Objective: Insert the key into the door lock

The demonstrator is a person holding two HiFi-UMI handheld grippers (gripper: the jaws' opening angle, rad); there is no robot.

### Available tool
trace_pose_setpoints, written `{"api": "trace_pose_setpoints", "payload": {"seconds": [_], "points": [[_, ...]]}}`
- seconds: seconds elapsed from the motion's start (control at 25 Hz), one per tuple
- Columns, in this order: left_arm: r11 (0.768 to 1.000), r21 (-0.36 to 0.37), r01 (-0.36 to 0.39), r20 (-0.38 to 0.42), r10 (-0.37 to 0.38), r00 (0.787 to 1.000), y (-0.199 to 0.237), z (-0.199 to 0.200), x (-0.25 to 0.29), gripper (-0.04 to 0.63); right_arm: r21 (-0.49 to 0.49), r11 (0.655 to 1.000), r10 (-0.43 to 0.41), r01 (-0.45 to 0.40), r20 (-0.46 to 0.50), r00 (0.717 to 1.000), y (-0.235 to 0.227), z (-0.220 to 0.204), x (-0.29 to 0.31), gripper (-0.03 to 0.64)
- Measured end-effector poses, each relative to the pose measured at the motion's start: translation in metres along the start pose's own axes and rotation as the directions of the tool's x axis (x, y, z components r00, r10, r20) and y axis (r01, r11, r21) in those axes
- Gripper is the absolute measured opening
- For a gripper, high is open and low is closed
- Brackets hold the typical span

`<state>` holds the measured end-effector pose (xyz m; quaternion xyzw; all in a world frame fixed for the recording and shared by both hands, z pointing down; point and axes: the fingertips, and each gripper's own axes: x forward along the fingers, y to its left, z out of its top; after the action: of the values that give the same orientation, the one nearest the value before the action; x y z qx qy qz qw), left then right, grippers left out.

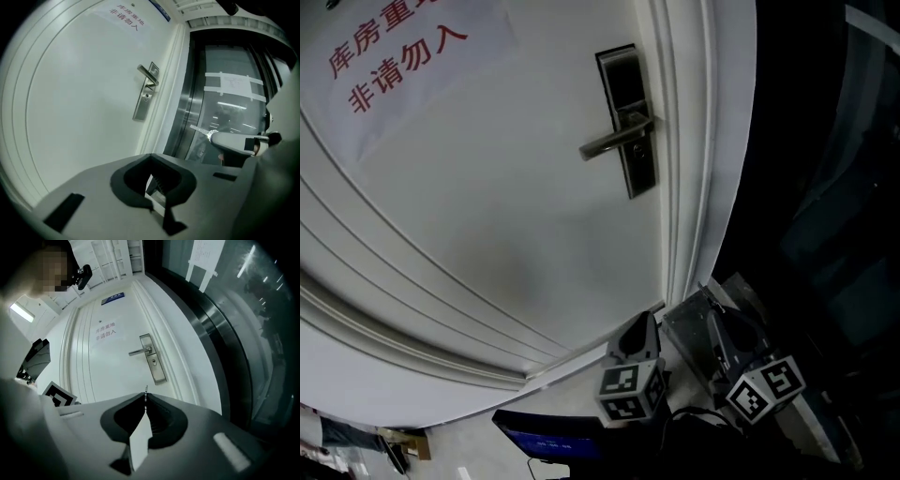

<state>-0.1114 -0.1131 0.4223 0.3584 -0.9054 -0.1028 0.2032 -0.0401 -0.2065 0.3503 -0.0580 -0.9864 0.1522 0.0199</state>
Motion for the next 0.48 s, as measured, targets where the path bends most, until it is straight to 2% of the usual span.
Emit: {"api": "trace_pose_setpoints", "payload": {"seconds": [0.28,0.48], "points": [[1.0,-0.001,-0.017,0.06,0.017,0.998,0.038,0.048,0.027,0.0,-0.036,0.998,0.054,-0.054,-0.002,0.999,0.016,0.008,0.063,0.012],[1.0,-0.004,-0.029,0.064,0.029,0.997,0.065,0.064,0.049,0.0,-0.045,0.996,0.073,-0.074,-0.011,0.997,0.017,0.008,0.107,0.012]]}}
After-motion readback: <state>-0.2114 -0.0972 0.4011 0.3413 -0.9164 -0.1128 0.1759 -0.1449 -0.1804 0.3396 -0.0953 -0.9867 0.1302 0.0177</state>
